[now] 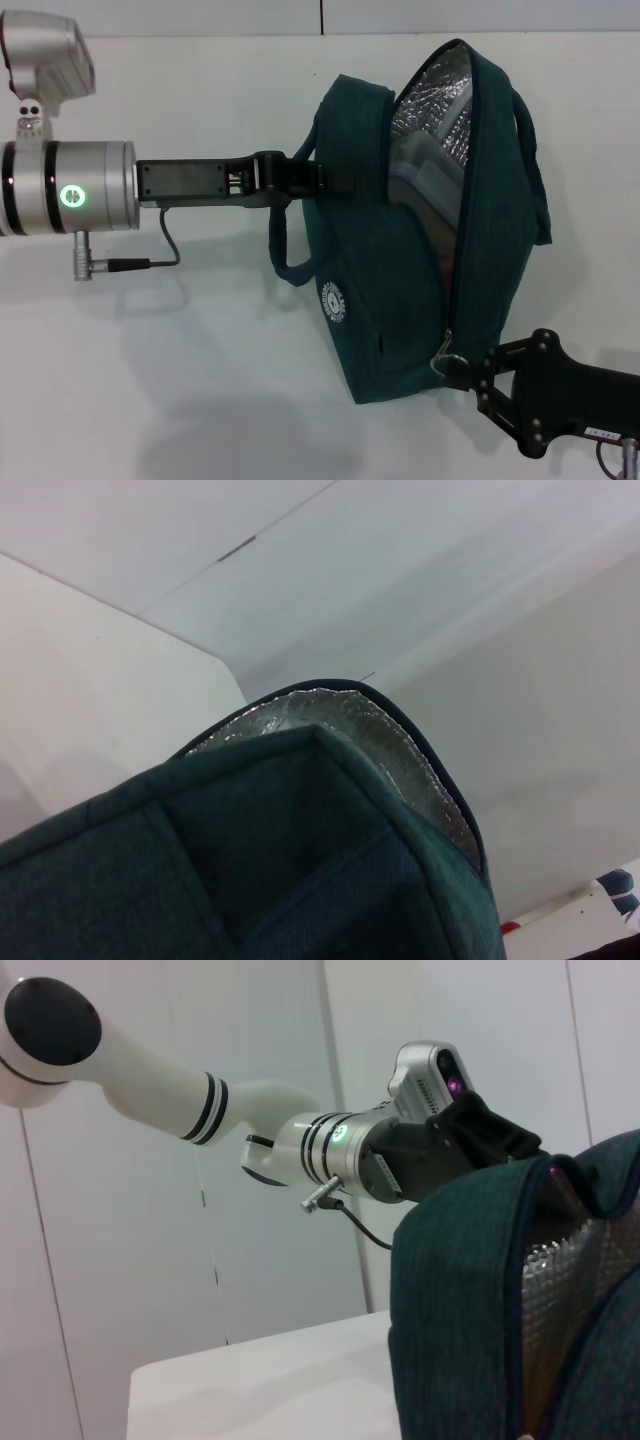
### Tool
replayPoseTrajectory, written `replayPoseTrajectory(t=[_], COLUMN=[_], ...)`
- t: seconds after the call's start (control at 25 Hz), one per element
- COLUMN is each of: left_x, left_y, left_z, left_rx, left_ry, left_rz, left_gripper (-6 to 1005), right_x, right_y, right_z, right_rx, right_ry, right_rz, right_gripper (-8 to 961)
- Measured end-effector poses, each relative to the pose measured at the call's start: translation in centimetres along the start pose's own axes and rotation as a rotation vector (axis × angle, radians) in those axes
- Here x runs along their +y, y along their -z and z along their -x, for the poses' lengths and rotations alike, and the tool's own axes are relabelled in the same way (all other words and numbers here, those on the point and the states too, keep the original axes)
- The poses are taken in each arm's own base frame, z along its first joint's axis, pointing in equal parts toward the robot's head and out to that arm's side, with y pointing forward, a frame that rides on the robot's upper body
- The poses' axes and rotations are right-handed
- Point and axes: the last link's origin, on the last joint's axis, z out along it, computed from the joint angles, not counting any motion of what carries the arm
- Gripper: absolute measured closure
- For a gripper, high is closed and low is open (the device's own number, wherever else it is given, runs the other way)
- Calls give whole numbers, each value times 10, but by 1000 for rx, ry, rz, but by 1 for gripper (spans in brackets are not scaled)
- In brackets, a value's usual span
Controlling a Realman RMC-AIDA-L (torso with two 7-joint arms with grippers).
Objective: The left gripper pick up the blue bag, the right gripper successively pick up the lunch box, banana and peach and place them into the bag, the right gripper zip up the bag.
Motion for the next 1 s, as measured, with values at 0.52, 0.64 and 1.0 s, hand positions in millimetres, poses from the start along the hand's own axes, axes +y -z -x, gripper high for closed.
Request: replayPoseTrajectory(t=[0.52,0.64,1.0], left_x=[2,1,8], left_y=[0,1,14], left_z=[3,4,10], left_rx=[-8,6,96], left_ry=[-36,-49,-168], left_rz=[15,19,89], left_gripper=[962,934,662], right_x=[9,11,11], right_y=[14,17,21], right_z=[1,2,9], right_rx=[-63,-83,-147], right_ry=[-38,-43,-47], right_rz=[-37,-51,-75], right_gripper=[942,942,942])
